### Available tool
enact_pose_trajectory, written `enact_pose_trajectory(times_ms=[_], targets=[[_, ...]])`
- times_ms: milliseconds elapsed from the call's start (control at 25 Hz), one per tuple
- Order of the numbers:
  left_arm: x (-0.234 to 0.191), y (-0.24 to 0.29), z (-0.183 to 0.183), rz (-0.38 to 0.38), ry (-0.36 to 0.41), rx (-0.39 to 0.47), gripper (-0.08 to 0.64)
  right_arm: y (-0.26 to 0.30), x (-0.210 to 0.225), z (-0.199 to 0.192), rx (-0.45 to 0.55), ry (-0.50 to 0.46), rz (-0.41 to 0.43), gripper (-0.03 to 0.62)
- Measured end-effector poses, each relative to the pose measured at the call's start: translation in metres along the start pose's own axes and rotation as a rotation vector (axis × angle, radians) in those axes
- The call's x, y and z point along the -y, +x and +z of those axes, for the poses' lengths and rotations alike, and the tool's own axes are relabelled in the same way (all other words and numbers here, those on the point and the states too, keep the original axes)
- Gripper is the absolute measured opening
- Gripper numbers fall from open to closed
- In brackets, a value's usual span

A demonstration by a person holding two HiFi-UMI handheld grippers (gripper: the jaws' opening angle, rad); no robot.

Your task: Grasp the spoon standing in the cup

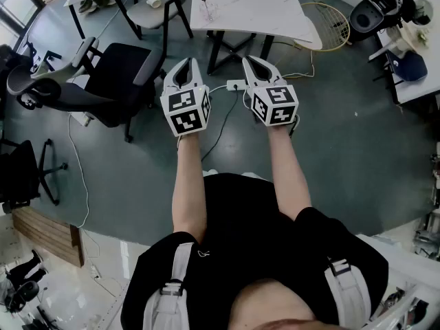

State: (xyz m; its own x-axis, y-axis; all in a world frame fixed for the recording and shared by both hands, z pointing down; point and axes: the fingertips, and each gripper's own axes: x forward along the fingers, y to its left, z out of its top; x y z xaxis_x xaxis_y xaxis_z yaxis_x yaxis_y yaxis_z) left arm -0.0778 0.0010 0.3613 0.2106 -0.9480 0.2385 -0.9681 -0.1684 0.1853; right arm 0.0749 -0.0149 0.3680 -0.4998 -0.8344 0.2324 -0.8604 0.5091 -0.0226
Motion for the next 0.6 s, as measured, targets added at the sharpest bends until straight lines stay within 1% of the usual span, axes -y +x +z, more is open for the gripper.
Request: enact_pose_trajectory(times_ms=[80, 200, 280, 400, 600], targets=[[0.002, 0.002, -0.001, -0.008, 0.008, -0.002, 0.016, 0.001, -0.001, 0.0, 0.002, 0.0, 0.014, 0.006], [0.001, 0.006, -0.005, -0.019, 0.0, -0.01, 0.015, 0.002, -0.002, 0.001, 0.007, -0.017, 0.026, 0.005], [0.0, 0.008, -0.007, -0.026, -0.013, -0.016, 0.015, 0.002, -0.001, 0.0, 0.009, -0.03, 0.006, 0.005], [-0.003, 0.012, -0.01, -0.036, -0.033, -0.016, 0.015, 0.002, 0.004, -0.006, 0.013, -0.019, -0.03, 0.005], [-0.008, 0.019, -0.012, -0.051, -0.055, -0.017, 0.015, 0.004, 0.013, -0.015, -0.016, -0.01, -0.066, 0.006]])
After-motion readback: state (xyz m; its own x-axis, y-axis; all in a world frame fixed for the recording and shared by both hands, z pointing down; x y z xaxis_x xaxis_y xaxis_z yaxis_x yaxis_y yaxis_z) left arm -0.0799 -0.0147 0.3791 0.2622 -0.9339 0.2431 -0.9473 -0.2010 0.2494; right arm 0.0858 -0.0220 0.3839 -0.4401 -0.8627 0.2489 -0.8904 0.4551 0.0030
